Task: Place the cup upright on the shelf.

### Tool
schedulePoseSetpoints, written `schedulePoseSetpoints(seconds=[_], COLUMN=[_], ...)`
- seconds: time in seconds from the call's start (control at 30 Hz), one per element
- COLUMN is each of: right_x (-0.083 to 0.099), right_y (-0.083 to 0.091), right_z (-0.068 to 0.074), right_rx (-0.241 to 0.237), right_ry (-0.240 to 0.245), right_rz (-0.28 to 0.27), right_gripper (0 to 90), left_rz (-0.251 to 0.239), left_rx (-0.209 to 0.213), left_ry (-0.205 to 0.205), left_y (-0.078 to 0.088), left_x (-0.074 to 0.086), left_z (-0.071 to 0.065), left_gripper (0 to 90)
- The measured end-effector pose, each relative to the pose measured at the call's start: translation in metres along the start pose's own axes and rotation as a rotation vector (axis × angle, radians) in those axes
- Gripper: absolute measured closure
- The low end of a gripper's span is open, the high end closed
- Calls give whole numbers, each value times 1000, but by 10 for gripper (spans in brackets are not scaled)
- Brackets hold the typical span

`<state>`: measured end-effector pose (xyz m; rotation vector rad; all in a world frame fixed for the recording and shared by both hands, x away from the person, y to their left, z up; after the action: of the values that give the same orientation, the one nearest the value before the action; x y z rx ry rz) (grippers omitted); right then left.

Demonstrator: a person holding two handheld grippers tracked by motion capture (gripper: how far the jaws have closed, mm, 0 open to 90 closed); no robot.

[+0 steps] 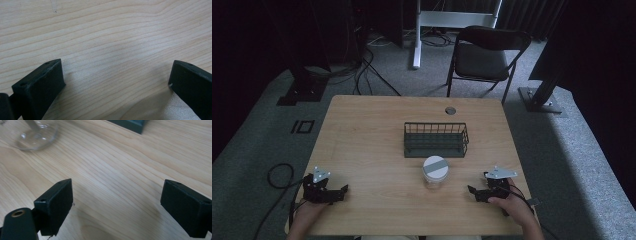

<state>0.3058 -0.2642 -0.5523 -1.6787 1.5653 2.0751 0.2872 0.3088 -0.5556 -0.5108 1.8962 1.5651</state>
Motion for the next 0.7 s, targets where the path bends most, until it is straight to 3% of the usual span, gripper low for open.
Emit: schedulePoseSetpoints(seconds=[0.7], right_x=[-28], right_y=[-21], right_z=[31], right_rx=[-114], right_ry=[73], right_rz=[-43], right_gripper=[106], left_rz=[-2], left_rx=[1], left_ry=[2], left_y=[0], left_x=[0], left_z=[0], left_gripper=[1])
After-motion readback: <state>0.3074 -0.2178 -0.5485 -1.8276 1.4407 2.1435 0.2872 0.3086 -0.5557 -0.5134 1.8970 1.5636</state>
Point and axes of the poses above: each handheld gripper's, and its own axes: y roughly backward along the jaws, x roughly out of its underside, z roughly to its left, the point moved 1 cm from there along -y, roughly forward along the jaws, and after that the axes turned 10 degrees about y, right-handed, at the moved point
